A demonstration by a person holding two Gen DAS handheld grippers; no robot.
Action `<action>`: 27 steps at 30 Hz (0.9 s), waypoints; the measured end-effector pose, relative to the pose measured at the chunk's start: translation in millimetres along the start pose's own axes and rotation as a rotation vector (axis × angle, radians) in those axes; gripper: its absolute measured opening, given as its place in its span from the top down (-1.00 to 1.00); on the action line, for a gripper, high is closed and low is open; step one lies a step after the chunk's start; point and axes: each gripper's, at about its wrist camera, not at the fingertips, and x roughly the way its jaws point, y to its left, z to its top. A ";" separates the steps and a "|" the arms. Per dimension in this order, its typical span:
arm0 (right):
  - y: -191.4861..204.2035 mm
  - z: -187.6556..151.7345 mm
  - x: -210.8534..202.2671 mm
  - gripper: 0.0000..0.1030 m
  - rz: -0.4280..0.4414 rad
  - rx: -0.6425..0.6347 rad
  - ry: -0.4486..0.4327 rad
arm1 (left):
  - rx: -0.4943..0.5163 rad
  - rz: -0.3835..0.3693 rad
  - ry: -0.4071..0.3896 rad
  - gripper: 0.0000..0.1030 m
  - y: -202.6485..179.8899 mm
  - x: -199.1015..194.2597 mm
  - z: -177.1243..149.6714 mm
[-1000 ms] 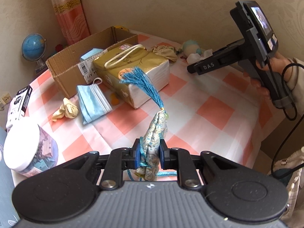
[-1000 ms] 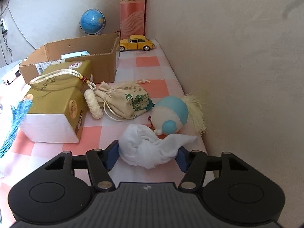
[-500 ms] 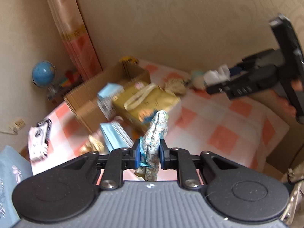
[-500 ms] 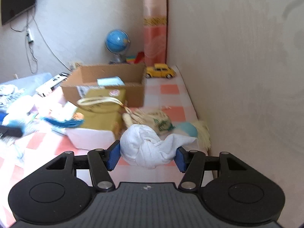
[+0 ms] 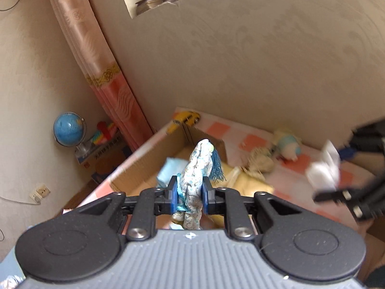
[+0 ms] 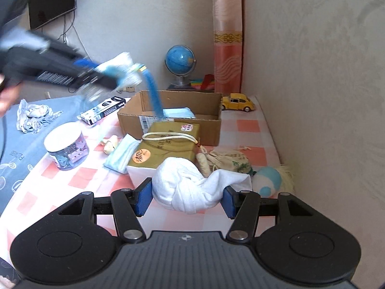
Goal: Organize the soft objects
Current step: 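Carry the sachet into the box with the left gripper while the right gripper grasps the white cloth bundle, then carry the white cloth bundle over the box and release it with the right gripper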
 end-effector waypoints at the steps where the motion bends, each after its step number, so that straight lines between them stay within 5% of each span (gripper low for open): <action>1: -0.1 0.4 -0.1 -0.22 0.002 0.002 -0.002 | 0.004 -0.001 0.000 0.66 4.7 4.9 7.2; 10: -8.1 4.7 6.9 -0.22 -0.004 0.032 -0.008 | 0.062 -0.003 0.015 0.65 32.1 67.8 55.3; 17: -16.6 7.2 19.5 -0.22 -0.018 0.062 0.012 | 0.075 -0.049 0.077 0.64 32.4 123.8 55.2; 27: -16.6 9.6 29.5 -0.22 -0.034 0.062 0.034 | 0.004 -0.139 0.112 0.23 28.9 143.6 37.3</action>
